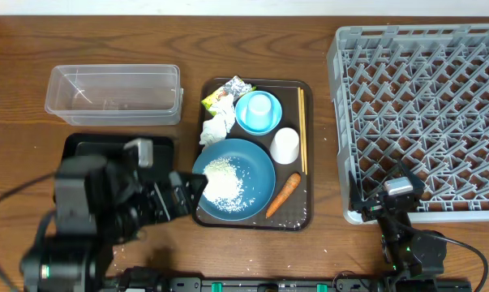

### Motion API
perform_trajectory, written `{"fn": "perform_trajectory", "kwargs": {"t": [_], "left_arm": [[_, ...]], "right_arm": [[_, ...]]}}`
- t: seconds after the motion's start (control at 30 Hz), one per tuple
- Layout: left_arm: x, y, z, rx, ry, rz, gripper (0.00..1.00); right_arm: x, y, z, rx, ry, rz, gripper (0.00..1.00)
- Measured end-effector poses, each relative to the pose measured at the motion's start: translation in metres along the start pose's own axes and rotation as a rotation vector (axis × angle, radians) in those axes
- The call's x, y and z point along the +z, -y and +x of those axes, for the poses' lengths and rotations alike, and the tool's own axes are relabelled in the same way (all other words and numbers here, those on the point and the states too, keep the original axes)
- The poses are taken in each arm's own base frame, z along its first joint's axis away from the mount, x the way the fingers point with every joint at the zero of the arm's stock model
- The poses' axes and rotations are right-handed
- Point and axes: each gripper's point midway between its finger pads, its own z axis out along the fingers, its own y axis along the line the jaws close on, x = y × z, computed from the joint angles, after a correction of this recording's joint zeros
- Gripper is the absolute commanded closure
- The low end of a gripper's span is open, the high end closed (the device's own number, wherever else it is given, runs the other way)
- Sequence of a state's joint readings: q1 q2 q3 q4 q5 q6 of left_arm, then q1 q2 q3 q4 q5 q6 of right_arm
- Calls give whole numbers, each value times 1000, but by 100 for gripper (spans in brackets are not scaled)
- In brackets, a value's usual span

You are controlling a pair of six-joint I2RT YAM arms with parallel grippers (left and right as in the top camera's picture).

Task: Sort waste into correct bins and load items into the dishwasher rack
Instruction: 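Reach the left gripper to the blue plate and grasp its rim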

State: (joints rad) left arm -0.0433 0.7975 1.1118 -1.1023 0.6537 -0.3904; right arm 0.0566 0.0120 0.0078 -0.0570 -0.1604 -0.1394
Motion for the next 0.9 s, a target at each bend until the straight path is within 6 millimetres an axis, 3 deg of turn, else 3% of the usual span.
{"fn": "perform_trajectory", "kwargs": {"t": [0.23, 0.43, 0.63, 0.9], "left_arm": [[29, 7, -8, -13, -121, 51, 2], [55, 5, 13, 48, -226, -60, 2], [97, 5, 48, 198, -340, -227, 2], [144, -1, 51, 317, -324, -361, 2]], "right_arm": [[0, 0, 0, 0, 0, 0, 1], [0, 0, 0, 0, 0, 0, 1], [0, 0, 0, 0, 0, 0, 1], [0, 0, 0, 0, 0, 0, 1]]}}
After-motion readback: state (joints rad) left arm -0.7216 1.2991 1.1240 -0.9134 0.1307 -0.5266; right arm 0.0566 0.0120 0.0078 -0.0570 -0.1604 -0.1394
